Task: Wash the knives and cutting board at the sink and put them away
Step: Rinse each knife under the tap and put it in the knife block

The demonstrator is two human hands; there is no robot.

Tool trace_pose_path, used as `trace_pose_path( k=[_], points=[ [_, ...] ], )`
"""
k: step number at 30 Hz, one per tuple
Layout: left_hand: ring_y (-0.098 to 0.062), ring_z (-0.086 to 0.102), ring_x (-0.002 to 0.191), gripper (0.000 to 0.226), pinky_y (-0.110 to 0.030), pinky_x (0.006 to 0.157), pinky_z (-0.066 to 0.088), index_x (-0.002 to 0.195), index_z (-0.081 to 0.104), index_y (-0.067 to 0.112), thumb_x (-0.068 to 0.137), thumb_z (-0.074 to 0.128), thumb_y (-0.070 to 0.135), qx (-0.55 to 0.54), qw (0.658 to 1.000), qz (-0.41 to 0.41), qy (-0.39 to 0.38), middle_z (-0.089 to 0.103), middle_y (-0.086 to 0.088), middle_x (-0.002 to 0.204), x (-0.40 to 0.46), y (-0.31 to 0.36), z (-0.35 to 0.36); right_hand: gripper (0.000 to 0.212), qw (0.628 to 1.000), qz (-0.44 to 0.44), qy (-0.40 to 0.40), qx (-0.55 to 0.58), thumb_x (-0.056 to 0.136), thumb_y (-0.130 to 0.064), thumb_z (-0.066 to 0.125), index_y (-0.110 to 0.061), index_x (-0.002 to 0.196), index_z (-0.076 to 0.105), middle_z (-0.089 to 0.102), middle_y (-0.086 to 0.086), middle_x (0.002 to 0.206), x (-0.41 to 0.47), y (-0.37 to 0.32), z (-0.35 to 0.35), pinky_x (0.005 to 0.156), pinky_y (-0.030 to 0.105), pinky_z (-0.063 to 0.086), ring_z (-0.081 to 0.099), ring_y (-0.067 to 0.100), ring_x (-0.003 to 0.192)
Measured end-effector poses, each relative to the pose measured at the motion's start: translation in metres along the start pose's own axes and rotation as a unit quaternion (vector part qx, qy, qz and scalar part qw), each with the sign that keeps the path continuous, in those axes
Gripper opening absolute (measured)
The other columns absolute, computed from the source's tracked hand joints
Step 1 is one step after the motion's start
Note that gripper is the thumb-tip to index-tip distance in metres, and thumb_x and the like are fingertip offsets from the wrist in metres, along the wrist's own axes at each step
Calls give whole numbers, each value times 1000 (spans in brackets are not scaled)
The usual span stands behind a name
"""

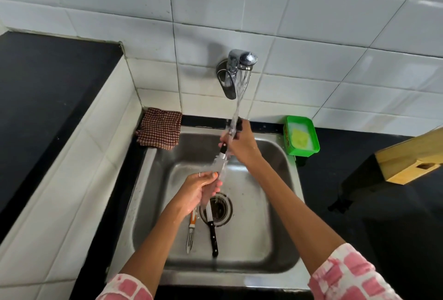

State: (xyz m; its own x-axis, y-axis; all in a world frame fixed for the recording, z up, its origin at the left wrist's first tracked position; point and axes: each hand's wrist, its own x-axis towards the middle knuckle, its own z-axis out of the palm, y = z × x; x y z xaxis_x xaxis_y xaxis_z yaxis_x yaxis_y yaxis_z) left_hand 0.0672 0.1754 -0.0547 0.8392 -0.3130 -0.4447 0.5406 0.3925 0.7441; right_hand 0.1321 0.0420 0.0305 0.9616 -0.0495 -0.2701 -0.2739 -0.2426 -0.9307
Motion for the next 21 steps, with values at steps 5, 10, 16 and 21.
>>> trace_pose_path(
  k=[5, 10, 16, 21],
  points=[
    [-5, 57, 48, 29, -14, 43, 43, 104, 63, 3, 97, 41, 21, -15, 999, -12, 28, 70, -1, 68, -1, 3, -5, 25, 1000, 17, -19, 10, 80, 1, 69, -8, 94, 51, 63, 7, 80, 1, -1, -3, 63, 30, 59, 66, 19, 68],
    [-9, 68, 66, 18, -17, 56, 51, 103, 63, 11, 94, 47, 11, 37, 999, 10, -8, 73, -1, 94, 2, 15, 13, 21, 992, 35, 124, -5, 75, -15, 76, -4, 85, 63, 70, 10, 73, 16, 4, -16, 62, 37, 60, 66, 22, 56],
    [-15, 71, 80, 16, -18, 65, 55, 102, 64, 11, 90, 53, 10, 73, 995, -46, -45, 71, -5, 99, 8, 31, 23, 14, 974, 92, 204, 9, 79, -23, 68, -12, 86, 63, 71, 13, 87, 23, 18, -36, 74, 48, 57, 70, 31, 75],
    [-19, 65, 87, 18, -31, 84, 53, 100, 64, 9, 82, 66, 6, 393, 895, -201, -71, 68, -11, 104, -2, 43, -3, 27, 994, 59, 74, -60, 80, -14, 68, -10, 102, 52, 64, 7, 94, -14, 9, -4, 82, 41, 56, 65, 24, 87]
  ],
)
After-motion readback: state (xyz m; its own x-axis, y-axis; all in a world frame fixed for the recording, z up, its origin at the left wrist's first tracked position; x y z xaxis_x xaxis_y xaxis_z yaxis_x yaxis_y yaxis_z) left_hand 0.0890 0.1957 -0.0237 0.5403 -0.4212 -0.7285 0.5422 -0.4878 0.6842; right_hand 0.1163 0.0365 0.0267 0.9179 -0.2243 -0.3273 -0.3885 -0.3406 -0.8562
